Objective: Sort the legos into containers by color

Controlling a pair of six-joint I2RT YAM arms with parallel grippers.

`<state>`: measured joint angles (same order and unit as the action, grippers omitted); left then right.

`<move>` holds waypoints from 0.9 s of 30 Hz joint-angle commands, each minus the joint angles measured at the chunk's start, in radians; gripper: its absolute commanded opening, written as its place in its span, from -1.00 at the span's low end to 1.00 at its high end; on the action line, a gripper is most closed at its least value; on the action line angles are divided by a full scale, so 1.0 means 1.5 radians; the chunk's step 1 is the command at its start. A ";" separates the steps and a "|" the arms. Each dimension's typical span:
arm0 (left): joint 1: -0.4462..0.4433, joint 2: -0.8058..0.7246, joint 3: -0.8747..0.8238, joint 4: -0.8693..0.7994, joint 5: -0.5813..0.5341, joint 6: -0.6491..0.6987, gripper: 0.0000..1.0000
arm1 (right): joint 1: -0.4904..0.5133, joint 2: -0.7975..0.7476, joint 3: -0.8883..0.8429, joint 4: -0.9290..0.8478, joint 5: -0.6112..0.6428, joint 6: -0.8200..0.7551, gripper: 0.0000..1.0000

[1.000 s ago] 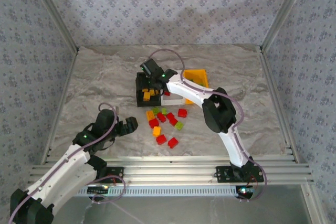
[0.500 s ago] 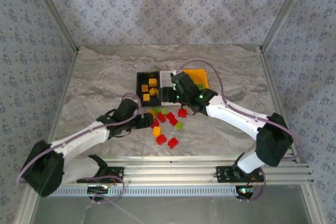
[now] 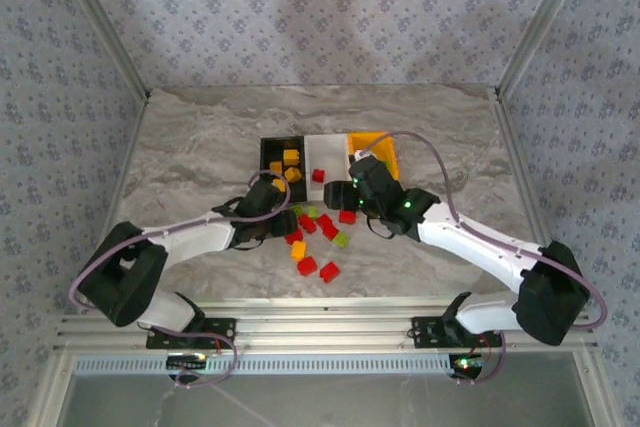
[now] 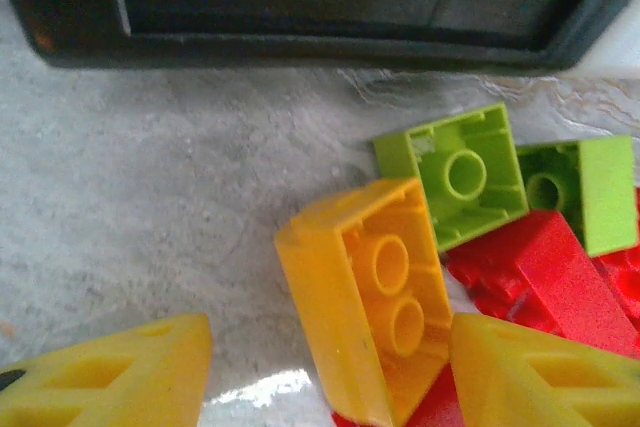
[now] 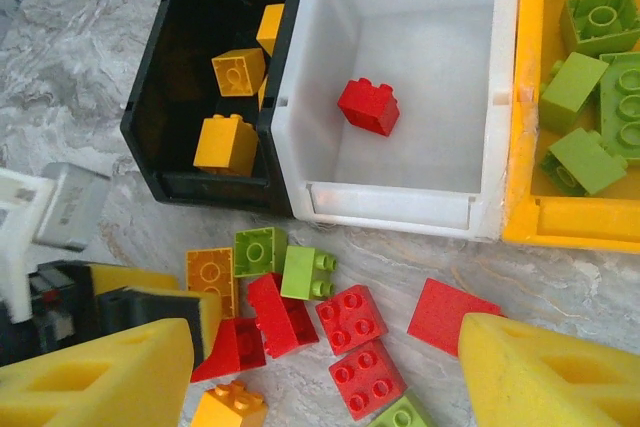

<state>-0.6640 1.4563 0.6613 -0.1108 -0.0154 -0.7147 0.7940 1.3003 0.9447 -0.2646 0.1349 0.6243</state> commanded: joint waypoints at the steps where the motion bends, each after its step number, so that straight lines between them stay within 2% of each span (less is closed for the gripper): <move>1: 0.013 0.028 0.021 0.044 0.011 0.014 0.20 | -0.005 -0.020 -0.015 -0.011 0.018 0.009 0.45; 9: 0.028 0.043 0.005 0.055 0.014 0.011 -0.21 | -0.008 -0.041 -0.032 -0.017 0.020 0.014 0.46; 17: 0.032 -0.052 -0.031 -0.009 -0.001 0.012 -0.57 | -0.013 -0.048 -0.045 -0.011 0.021 0.020 0.46; 24: 0.036 -0.260 -0.037 -0.136 -0.039 0.027 -0.62 | -0.024 -0.056 -0.061 -0.010 0.023 0.031 0.46; 27: 0.063 -0.291 -0.002 -0.153 -0.030 0.050 -0.57 | -0.025 -0.061 -0.078 0.002 0.025 0.039 0.46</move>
<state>-0.6022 1.0439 0.5980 -0.2607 -0.0429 -0.6823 0.7609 1.2324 0.8532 -0.2638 0.1459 0.6548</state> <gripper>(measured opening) 0.264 0.728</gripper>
